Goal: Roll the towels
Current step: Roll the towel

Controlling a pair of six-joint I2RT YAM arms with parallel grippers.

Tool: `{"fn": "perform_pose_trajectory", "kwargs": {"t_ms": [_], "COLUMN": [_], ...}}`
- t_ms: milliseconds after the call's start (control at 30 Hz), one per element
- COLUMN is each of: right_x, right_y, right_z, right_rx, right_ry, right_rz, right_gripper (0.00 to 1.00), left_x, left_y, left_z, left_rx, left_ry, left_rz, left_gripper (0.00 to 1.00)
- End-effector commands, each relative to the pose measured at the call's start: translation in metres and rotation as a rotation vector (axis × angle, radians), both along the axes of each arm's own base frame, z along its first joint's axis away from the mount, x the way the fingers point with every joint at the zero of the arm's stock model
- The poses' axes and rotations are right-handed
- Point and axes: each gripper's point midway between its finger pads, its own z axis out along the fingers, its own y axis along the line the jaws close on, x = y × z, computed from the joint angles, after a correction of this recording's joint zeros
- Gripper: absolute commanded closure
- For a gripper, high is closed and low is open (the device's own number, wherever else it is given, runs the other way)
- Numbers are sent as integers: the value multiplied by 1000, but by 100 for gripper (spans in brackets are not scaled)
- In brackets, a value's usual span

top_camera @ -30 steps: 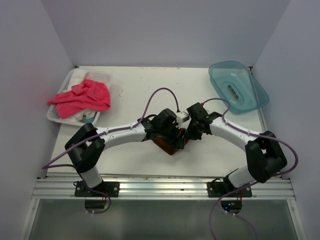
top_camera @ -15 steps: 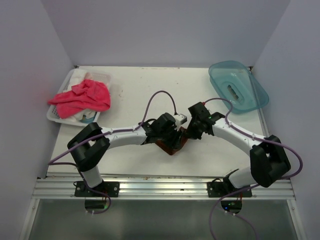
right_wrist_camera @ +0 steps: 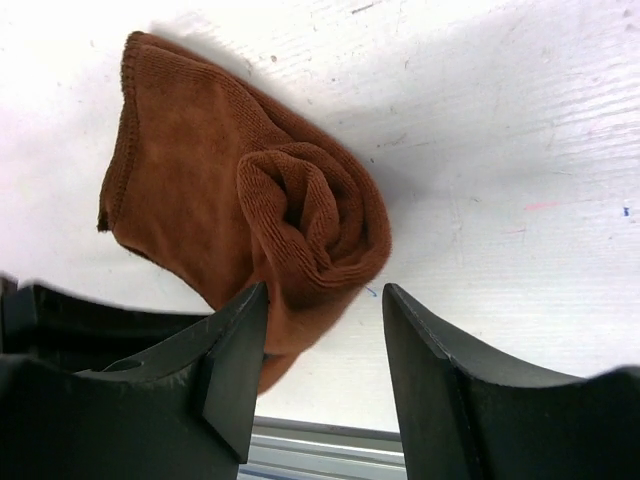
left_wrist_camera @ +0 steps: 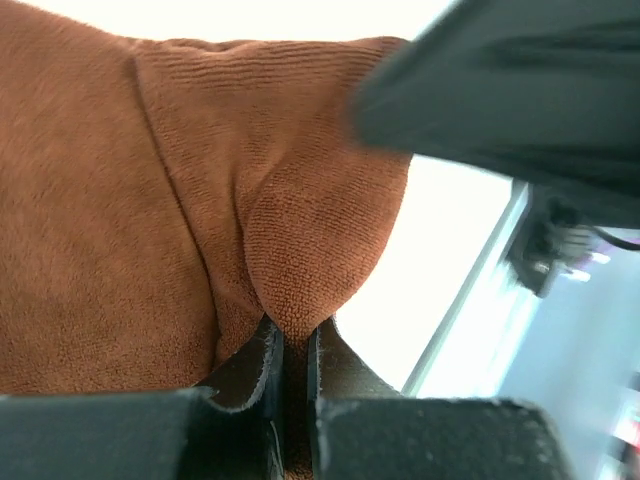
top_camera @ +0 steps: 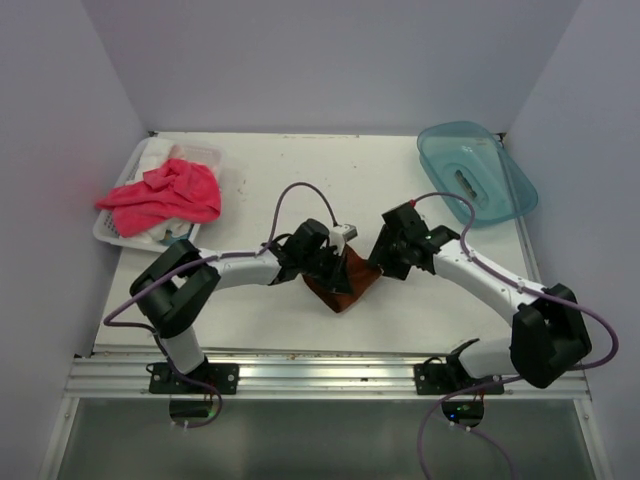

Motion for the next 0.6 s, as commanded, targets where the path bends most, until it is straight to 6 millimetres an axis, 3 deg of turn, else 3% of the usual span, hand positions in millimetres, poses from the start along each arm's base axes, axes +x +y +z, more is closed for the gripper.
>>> {"fn": "perform_pose_trajectory", "kwargs": {"t_ms": [0,167,300,433,567], "right_x": [4,11,13,12,7], "right_y": [-13,-18,-14,-5,-2], "right_z": [18,39,55,58,43], "right_rx": [-43,-98,-151,-190,-190], "right_ry": [-74,-203,-281,-302,-276], "right_rz": [6,137,275,347,332], "right_gripper": [46,55,54,56,80], "left_x": [-3,-12,-17,-18,-15], "left_y": [-3,-4,-4,-3,1], "left_z": [20,12,6,1,5], "left_rx": [-190,-231,-272,-282,-303], "left_ry": [105,227,301,344,366], "left_rz": [-62,-87,-88,-72,-43], "left_gripper": [100,100,100,100,100]}}
